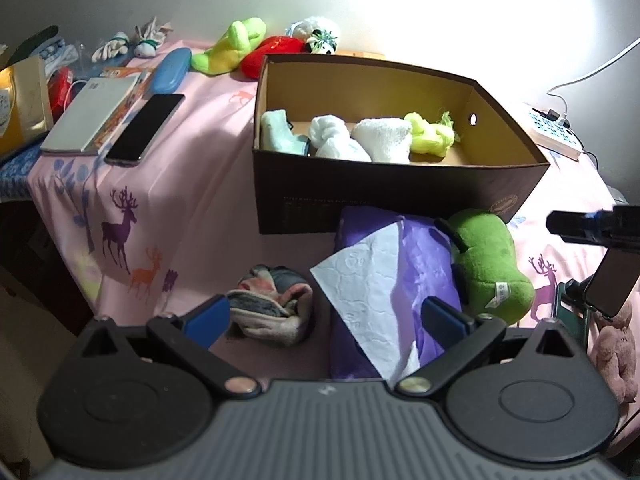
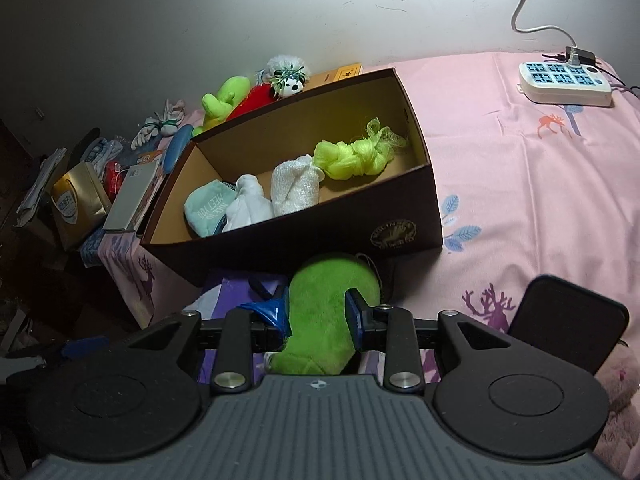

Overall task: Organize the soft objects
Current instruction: 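Reach to the grey-pink knit sock bundle and grasp it with the left gripper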

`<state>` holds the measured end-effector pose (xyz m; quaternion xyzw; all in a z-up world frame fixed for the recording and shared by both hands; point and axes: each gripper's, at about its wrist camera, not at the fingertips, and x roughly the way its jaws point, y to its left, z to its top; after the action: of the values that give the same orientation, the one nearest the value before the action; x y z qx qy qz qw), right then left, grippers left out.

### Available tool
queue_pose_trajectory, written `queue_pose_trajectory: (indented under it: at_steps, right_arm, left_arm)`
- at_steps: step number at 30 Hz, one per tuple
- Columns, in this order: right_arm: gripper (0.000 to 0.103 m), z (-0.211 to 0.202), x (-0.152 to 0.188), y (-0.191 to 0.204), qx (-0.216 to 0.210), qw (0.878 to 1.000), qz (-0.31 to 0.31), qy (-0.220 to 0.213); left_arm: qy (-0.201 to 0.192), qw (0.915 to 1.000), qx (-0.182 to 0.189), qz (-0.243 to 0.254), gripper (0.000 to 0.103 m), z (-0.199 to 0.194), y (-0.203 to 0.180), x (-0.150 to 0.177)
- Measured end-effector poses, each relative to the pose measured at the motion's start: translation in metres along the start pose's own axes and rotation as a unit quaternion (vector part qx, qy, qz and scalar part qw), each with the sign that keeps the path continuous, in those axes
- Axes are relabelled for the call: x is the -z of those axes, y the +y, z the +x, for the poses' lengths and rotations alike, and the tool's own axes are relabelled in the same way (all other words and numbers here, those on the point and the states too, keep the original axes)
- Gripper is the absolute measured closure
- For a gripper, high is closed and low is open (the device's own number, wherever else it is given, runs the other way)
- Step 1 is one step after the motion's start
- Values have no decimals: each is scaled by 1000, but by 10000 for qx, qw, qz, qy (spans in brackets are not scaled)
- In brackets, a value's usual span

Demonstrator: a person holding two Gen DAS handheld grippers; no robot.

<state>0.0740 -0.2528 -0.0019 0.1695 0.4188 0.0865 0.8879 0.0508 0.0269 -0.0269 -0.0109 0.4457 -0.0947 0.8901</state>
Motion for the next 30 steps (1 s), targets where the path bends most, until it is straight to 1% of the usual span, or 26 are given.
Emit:
queue_pose_trajectory:
  at_steps: [6,11,18,30]
  right_arm:
    - [90,-14,31,-10,38,9998,-12,184]
    - [90,-17,48,-21,37,9992,102,382]
    - [90,-16,60,-23,-53,9983,116,573]
    - [89,-3,72,-26,-170,9951,108,964]
  left_arm:
    - [79,9990,-376,-208,2,-2,-8,5]
    - [99,9975,-624,-302,2,-6,-13,10]
    - [144,9952,-863,-444,2,-9,-14,20]
    - [276,9885,-1209,-863,2,-6,4,36]
